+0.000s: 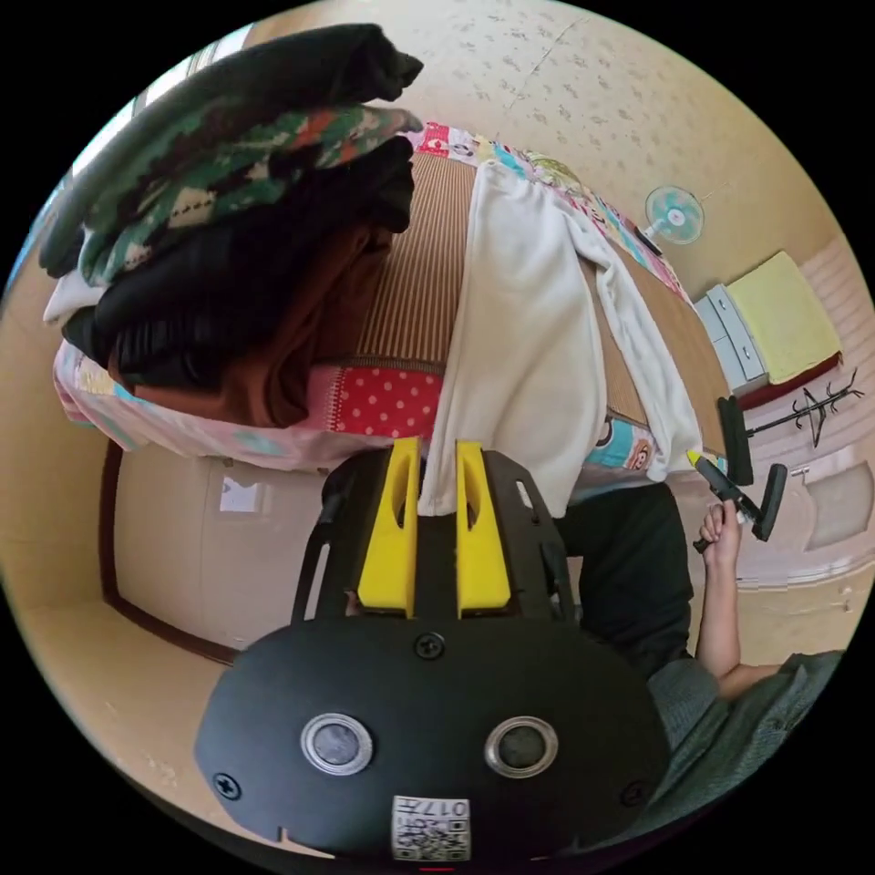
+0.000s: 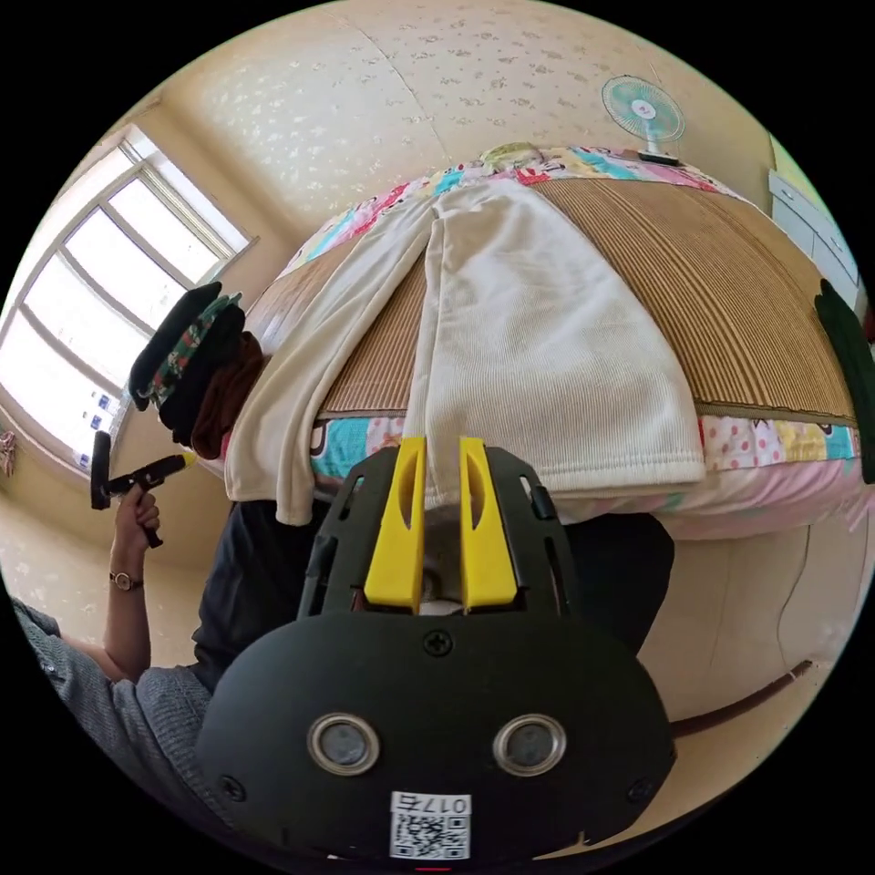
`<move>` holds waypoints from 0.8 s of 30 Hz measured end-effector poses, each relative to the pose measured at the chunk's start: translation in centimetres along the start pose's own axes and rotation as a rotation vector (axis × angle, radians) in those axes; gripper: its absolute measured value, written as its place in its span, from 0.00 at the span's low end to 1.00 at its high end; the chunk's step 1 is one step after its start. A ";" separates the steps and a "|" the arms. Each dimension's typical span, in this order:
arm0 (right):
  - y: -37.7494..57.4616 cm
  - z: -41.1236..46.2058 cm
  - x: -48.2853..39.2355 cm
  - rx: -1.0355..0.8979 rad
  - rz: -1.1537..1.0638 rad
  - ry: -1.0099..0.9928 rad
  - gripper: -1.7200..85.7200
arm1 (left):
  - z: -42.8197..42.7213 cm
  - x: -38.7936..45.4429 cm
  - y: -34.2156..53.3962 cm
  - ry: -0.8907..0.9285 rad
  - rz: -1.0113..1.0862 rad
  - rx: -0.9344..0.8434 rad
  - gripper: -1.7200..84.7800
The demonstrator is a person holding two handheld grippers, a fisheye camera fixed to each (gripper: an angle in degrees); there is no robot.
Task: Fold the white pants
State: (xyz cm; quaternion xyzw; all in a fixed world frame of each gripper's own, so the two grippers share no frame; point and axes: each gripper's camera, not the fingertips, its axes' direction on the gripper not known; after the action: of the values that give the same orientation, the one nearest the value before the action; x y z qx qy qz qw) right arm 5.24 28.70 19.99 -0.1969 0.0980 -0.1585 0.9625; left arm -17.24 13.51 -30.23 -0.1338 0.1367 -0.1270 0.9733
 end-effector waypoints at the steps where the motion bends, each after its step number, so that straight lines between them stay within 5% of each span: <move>1: -0.4 0.9 0.0 -0.051 0.000 -0.008 0.11 | 0.5 0.5 -0.3 0.026 0.015 -0.018 0.10; 7: -2.5 2.8 -0.7 -0.175 -0.028 0.010 0.10 | 3.6 6.1 -1.2 0.124 0.129 -0.098 0.10; 13: -2.4 -6.7 -3.4 -0.036 -0.241 -0.260 0.05 | 4.0 10.8 -2.4 0.143 0.249 -0.109 0.11; 16: -3.3 -4.3 -3.2 -0.170 -0.223 -0.289 0.05 | 6.0 13.3 -3.9 0.169 0.280 -0.138 0.13; 24: -4.5 -5.1 -1.5 -0.138 -0.048 -0.410 0.04 | 11.9 24.9 -5.8 -0.062 0.503 -0.184 0.16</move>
State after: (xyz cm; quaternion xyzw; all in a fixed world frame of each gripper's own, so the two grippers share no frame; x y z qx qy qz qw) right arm 1.41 23.52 17.37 -0.2926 -0.0940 -0.1308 0.9426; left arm 8.24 3.71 -23.24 -0.1872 0.1468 0.1360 0.9617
